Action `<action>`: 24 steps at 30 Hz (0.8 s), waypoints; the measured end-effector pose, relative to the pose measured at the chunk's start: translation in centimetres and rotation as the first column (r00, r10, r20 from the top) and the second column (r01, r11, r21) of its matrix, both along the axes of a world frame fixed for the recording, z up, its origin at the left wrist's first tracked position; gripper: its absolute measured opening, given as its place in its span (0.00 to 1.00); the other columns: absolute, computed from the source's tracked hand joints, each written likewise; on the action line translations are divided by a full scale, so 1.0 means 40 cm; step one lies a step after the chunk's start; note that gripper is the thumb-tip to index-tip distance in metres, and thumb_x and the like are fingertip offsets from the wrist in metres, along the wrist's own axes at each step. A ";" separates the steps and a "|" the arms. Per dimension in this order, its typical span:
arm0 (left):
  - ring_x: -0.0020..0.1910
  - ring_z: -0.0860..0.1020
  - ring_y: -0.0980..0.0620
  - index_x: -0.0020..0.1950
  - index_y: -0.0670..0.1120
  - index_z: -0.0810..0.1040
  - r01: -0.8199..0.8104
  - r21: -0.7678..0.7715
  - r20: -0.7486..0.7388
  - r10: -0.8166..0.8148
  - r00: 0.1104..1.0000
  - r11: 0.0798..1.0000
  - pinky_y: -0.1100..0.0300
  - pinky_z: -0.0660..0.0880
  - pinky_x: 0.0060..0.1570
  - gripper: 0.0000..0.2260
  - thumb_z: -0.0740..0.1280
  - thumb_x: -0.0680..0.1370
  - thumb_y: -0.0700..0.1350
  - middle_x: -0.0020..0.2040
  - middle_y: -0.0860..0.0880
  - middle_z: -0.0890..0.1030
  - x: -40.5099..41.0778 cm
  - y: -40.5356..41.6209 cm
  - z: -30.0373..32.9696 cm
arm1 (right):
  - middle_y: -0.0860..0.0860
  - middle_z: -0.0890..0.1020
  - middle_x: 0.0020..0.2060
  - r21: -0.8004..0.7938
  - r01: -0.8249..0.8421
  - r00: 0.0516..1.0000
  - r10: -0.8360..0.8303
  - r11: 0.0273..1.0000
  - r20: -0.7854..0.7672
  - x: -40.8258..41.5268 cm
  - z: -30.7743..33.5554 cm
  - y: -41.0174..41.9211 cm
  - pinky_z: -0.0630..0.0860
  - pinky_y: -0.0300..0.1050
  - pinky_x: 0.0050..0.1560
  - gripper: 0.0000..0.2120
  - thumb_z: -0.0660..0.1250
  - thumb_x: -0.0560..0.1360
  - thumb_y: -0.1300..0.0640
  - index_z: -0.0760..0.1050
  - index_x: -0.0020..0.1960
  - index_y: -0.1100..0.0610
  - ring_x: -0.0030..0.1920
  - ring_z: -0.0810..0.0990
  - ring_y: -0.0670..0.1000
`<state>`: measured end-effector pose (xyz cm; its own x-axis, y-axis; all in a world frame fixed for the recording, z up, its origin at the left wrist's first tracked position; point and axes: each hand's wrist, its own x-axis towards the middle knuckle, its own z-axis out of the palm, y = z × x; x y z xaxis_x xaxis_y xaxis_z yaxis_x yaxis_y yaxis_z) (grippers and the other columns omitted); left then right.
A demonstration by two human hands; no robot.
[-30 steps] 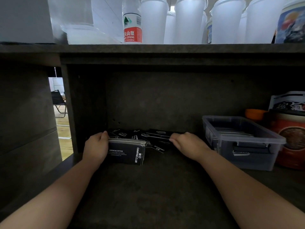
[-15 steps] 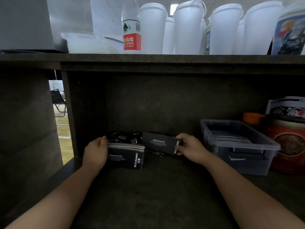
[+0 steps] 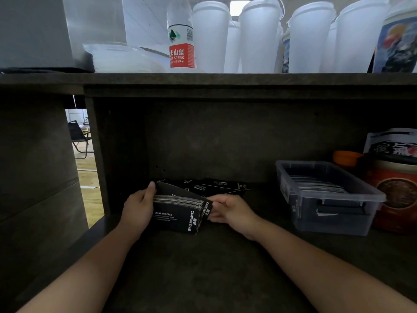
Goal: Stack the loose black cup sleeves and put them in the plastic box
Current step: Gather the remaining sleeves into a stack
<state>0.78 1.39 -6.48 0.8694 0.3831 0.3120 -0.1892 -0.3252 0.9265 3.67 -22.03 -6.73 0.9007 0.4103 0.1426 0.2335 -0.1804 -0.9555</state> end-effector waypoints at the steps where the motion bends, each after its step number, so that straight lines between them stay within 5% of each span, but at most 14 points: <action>1: 0.48 0.81 0.49 0.48 0.48 0.81 0.016 -0.009 -0.012 -0.016 1.000 1.000 0.51 0.75 0.53 0.19 0.56 0.81 0.58 0.45 0.47 0.83 -0.003 -0.002 0.002 | 0.51 0.83 0.45 -0.009 -0.003 1.000 0.003 1.000 0.006 -0.001 0.001 0.001 0.79 0.36 0.46 0.13 0.56 0.83 0.64 0.77 0.61 0.57 0.42 0.83 0.43; 8: 0.44 0.80 0.52 0.45 0.47 0.83 -0.063 -0.061 -0.006 0.063 0.998 0.996 0.59 0.73 0.43 0.17 0.63 0.79 0.58 0.41 0.49 0.83 -0.013 -0.014 0.009 | 0.46 0.83 0.52 -0.189 0.135 0.952 -0.075 0.973 0.297 0.019 0.012 -0.033 0.77 0.42 0.60 0.10 0.70 0.76 0.57 0.81 0.57 0.52 0.53 0.81 0.44; 12: 0.45 0.79 0.49 0.44 0.48 0.81 -0.072 -0.029 0.025 0.073 0.997 0.997 0.56 0.73 0.42 0.09 0.62 0.80 0.46 0.43 0.47 0.81 -0.006 -0.006 0.003 | 0.51 0.73 0.69 -0.667 0.218 0.903 0.111 0.713 0.414 0.030 0.013 -0.073 0.65 0.40 0.67 0.21 0.61 0.81 0.49 0.68 0.72 0.52 0.69 0.70 0.49; 17: 0.49 0.78 0.49 0.54 0.48 0.79 -0.040 -0.041 0.002 0.040 0.999 0.998 0.58 0.73 0.42 0.08 0.60 0.81 0.45 0.50 0.49 0.80 0.015 0.006 -0.009 | 0.52 0.79 0.59 -0.699 0.356 0.895 -0.011 0.621 0.446 0.033 0.040 -0.089 0.74 0.48 0.58 0.19 0.60 0.80 0.46 0.71 0.69 0.51 0.59 0.77 0.52; 21: 0.46 0.78 0.50 0.52 0.46 0.80 -0.023 -0.038 0.002 0.023 1.000 0.999 0.59 0.71 0.38 0.09 0.60 0.81 0.44 0.47 0.48 0.80 0.011 -0.002 -0.006 | 0.52 0.79 0.42 -0.736 0.529 0.845 -0.180 0.422 0.504 0.035 0.052 -0.121 0.78 0.49 0.48 0.19 0.59 0.80 0.42 0.78 0.43 0.55 0.47 0.80 0.53; 24: 0.45 0.78 0.51 0.52 0.45 0.79 -0.019 -0.026 0.002 0.019 1.000 0.999 0.59 0.70 0.37 0.10 0.59 0.82 0.44 0.47 0.47 0.80 0.007 -0.007 -0.005 | 0.53 0.80 0.44 -0.702 0.626 0.779 -0.321 0.341 0.539 0.025 0.055 -0.115 0.78 0.50 0.50 0.21 0.62 0.76 0.37 0.74 0.43 0.55 0.47 0.79 0.53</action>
